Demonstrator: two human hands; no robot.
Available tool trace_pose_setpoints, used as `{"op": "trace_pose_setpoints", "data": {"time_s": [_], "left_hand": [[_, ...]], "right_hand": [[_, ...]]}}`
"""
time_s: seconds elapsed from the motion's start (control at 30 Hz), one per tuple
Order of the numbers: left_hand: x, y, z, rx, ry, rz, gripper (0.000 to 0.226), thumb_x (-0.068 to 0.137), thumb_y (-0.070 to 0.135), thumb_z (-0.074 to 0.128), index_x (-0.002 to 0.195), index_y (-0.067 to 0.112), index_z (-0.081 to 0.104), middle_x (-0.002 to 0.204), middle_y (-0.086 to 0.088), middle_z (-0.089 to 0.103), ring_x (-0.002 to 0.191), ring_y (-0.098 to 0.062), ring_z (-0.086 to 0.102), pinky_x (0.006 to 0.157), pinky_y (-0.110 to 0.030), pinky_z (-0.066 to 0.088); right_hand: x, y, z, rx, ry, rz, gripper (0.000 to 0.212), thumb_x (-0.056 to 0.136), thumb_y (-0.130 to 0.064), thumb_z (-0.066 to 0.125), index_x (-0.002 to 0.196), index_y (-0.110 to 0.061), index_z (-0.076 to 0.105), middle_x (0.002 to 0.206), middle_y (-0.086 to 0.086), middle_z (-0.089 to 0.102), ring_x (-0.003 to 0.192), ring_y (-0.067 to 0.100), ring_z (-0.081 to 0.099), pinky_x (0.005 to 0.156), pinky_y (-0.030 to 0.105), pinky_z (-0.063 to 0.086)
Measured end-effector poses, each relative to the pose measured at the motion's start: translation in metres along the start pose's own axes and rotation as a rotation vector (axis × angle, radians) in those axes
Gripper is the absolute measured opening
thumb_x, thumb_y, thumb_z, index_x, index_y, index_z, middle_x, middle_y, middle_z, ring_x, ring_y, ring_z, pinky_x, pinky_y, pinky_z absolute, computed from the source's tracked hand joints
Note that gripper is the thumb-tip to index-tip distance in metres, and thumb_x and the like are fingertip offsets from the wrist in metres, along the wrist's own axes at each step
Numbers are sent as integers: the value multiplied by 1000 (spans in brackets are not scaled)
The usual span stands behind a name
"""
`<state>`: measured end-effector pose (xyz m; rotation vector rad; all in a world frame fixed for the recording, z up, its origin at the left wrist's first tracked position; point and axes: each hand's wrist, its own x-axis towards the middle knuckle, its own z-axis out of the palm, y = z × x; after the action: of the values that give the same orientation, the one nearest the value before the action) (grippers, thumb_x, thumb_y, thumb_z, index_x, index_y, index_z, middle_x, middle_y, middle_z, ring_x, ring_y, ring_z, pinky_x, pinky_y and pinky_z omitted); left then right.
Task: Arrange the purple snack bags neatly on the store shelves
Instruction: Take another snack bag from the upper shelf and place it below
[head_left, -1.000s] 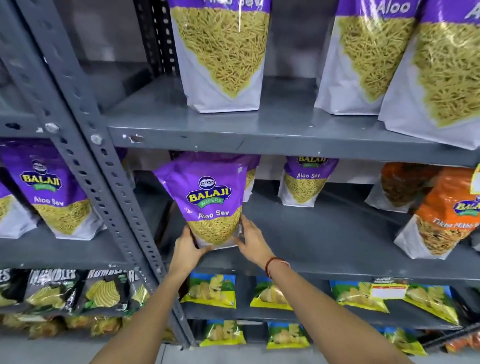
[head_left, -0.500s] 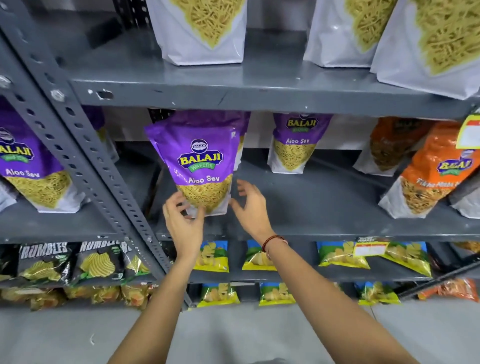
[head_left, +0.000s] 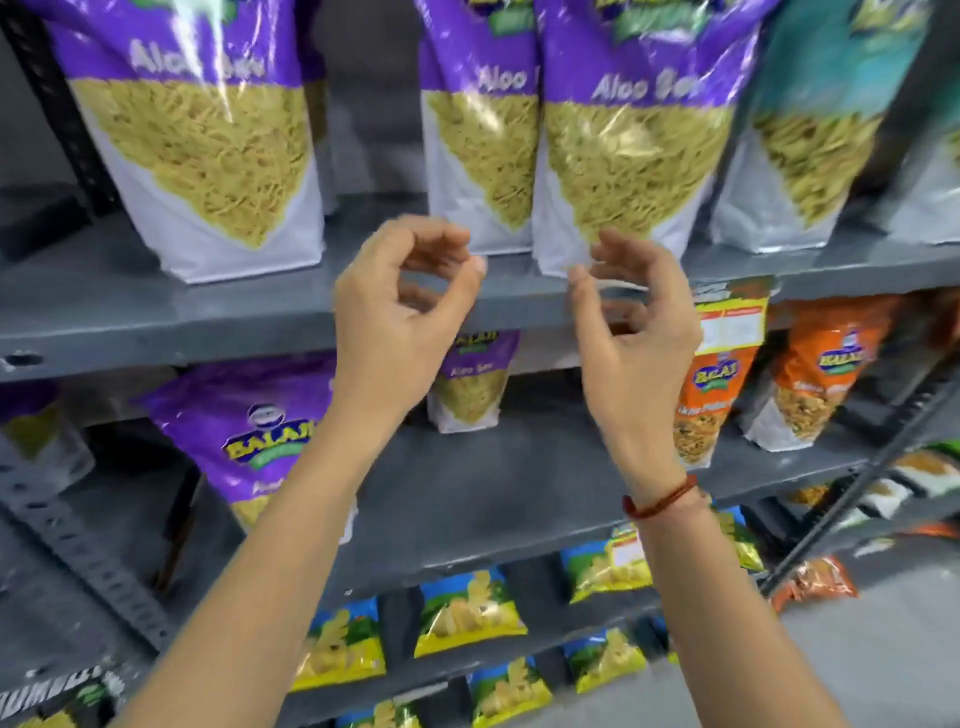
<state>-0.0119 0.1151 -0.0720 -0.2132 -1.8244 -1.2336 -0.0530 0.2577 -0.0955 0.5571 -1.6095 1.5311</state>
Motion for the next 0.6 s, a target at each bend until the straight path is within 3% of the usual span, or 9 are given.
{"op": "trace_pose_setpoints", "data": {"time_s": [0.1,0.17,0.27,0.33,0.4,0.47,0.6], "left_hand": [[33,3,29,80,-60,86,25,80,22,66,103,17,59,100,1,59,86,-5,58,61,-12,46],[50,-4,48,165,-123,56,41,80,27,66,117,14,54,110,2,52,97,-10,54,77,-20,47],[64,-17,68,238,-292,-95,57,84,32,62,133,12,40,134,-5,48,117,-17,48,88,-21,37],[66,-20,76,254,-386,-167,58,84,32,62,133,10,40,135,-9,50,120,-22,49,89,-25,37],[64,-19,80,245,-440,-206,58,82,26,66,131,10,40,130,-8,54,116,-23,53,85,-25,38],[64,-17,81,209,-453,-217,63,79,16,70,134,10,38,131,-7,55,117,-21,55,86,-23,38],[62,-13,80,173,-462,-223,71,77,12,72,138,10,36,135,-7,54,120,-21,54,87,-20,39]], "right_hand": [[37,16,-12,-100,108,-50,31,85,-19,65,112,-6,58,106,0,57,96,25,60,78,42,55],[58,31,-18,-173,121,-42,49,82,-32,68,121,-7,53,114,3,54,106,29,57,87,51,50],[81,56,-24,-241,9,108,84,71,-51,75,136,-10,40,130,15,49,125,32,46,104,50,40],[89,64,-28,-198,-104,223,101,62,-62,77,141,-16,34,142,10,45,135,26,40,110,48,37],[93,66,-31,-138,-206,294,101,60,-58,80,142,-22,32,143,0,48,134,16,43,111,41,39],[94,65,-34,-120,-262,309,86,64,-45,84,135,-22,41,129,-7,57,121,10,52,105,31,43],[90,58,-36,-85,-198,289,75,59,-43,87,122,-21,54,118,-8,66,108,5,61,96,28,50]]}}
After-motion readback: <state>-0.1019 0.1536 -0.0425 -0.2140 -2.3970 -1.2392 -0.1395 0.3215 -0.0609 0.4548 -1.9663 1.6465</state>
